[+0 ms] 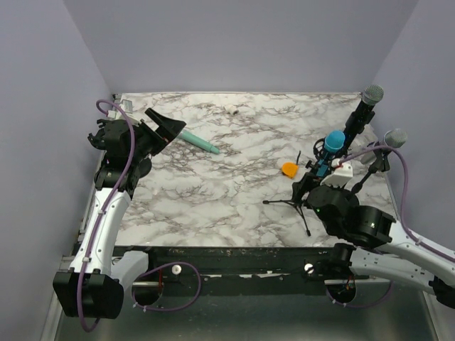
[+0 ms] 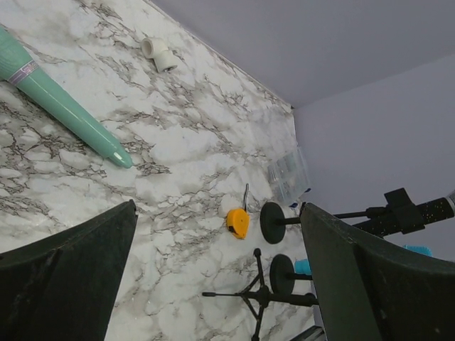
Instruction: Remove the microphone from the stand
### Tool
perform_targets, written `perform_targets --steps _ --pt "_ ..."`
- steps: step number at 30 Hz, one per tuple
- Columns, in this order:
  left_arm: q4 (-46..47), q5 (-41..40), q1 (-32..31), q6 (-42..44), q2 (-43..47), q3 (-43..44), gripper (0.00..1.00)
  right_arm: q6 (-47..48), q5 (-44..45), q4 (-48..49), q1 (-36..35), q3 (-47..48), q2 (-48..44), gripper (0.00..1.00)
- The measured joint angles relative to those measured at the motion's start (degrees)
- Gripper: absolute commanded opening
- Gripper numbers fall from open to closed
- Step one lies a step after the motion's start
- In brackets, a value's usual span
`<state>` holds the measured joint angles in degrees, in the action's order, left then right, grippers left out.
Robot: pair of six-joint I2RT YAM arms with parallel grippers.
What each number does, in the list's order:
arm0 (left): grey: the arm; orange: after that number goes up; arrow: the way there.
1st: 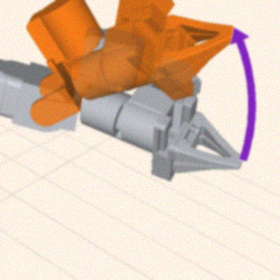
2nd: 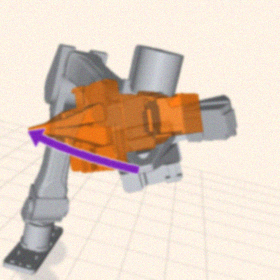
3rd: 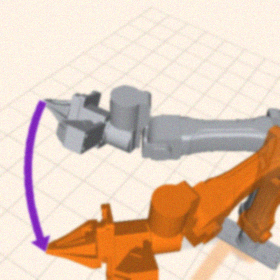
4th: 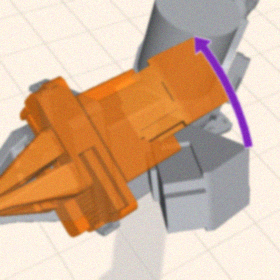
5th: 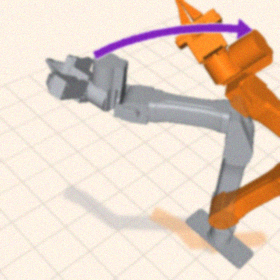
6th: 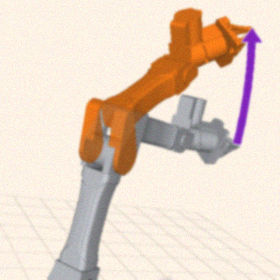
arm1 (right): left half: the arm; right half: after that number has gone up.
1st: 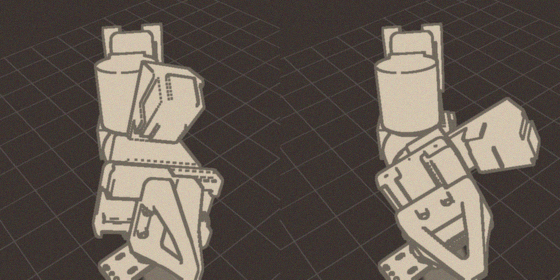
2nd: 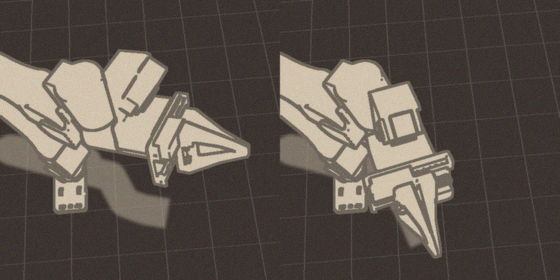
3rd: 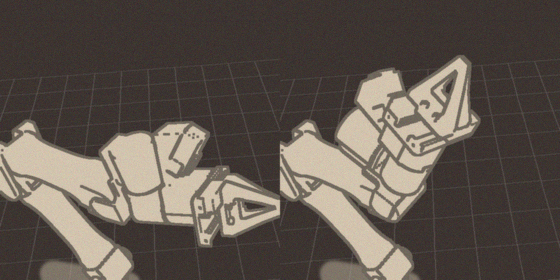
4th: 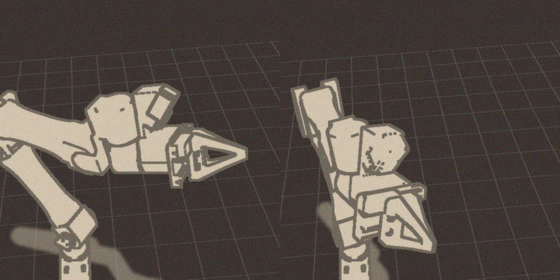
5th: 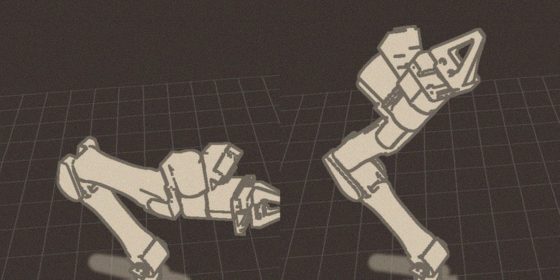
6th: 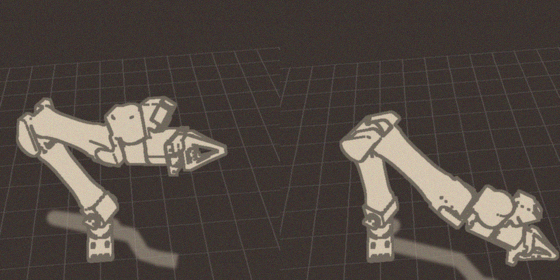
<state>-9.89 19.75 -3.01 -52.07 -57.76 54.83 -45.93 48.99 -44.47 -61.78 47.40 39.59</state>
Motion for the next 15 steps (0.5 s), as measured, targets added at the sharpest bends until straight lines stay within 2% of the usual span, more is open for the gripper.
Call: perform_targets --steps 5,10,15 --pt "0.0 0.5 0.0 0.0 -0.2 0.0 0.92 4.0 7.2 9.6 0.0 -9.6 -2.3 0.67" --pt "0.2 0.7 0.0 0.2 -0.6 0.0 0.92 14.8 9.4 26.3 0.0 -19.3 -4.9 0.5" --pt "0.5 1.5 0.0 0.4 -1.3 0.0 0.92 24.1 10.3 38.8 0.0 -22.4 -4.6 0.32"
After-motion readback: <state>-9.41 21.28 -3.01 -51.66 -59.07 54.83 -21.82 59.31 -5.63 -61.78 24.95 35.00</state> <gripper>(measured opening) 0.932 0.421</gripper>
